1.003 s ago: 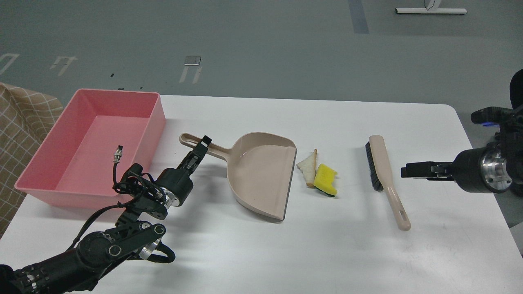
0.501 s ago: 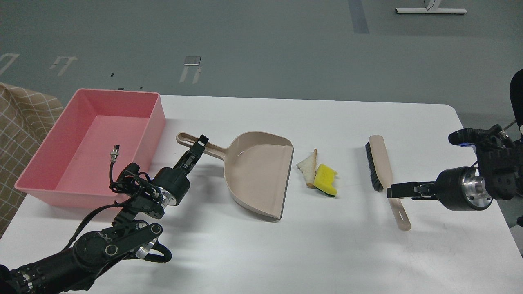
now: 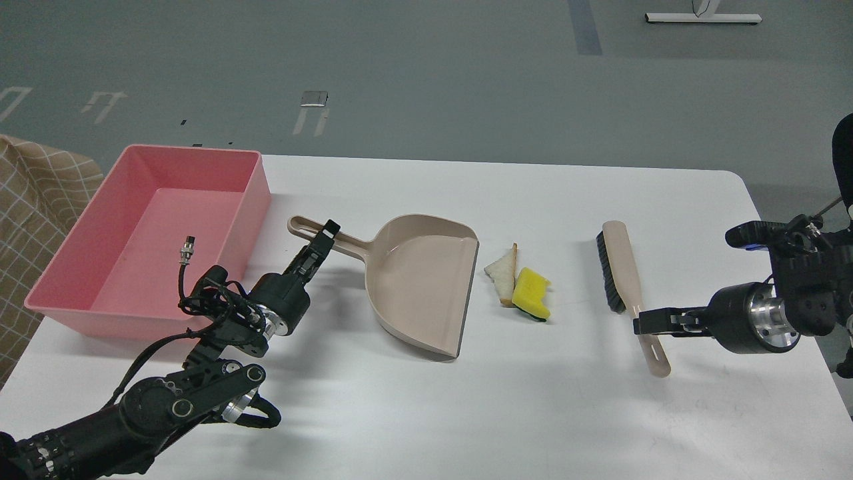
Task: Sweep and dump garbage into bin
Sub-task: 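Grasp the wooden brush handle with the right gripper and lift, then sweep the sponge and paper into the dustpan with the brush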
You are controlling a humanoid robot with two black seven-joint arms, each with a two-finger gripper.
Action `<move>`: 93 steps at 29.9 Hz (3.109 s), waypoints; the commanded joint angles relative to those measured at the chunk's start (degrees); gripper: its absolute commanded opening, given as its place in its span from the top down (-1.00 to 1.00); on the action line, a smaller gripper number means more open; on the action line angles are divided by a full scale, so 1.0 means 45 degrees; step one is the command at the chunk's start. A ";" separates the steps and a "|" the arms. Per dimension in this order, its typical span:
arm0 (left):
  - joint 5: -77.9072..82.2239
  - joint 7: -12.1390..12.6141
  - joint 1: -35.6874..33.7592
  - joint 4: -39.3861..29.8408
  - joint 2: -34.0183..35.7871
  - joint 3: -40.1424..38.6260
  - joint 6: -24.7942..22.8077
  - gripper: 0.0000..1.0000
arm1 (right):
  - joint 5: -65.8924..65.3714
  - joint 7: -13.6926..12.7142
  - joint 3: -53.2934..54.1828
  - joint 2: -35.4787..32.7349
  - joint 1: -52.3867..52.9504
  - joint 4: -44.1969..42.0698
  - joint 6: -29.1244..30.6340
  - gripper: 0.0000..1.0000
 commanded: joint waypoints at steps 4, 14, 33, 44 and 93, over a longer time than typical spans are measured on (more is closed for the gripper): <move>-0.0003 0.0000 0.0007 0.0000 0.0016 0.0002 -0.0001 1.00 | 0.0006 -0.0014 -0.0004 0.0174 0.0000 -0.0024 0.0000 -0.34; 0.0016 0.0000 0.0007 0.0000 0.0016 0.0002 -0.0001 1.00 | 0.0045 -0.0014 -0.0004 0.0194 -0.0117 -0.0044 0.0000 -0.12; -0.0003 0.0000 0.0007 0.0000 -0.0004 0.0002 -0.0001 1.00 | 0.0123 -0.0073 -0.0023 0.0194 -0.0235 -0.0102 0.0000 0.43; -0.0003 0.0000 0.0007 0.0000 -0.0003 0.0002 -0.0001 1.00 | 0.0123 -0.0073 -0.0023 0.0174 -0.0372 -0.0122 0.0000 0.89; 0.0017 -0.0176 0.0007 -0.0078 0.0075 0.0002 -0.0001 1.00 | 0.3111 -0.0073 0.0250 0.3083 -0.0313 -0.0883 0.0000 1.00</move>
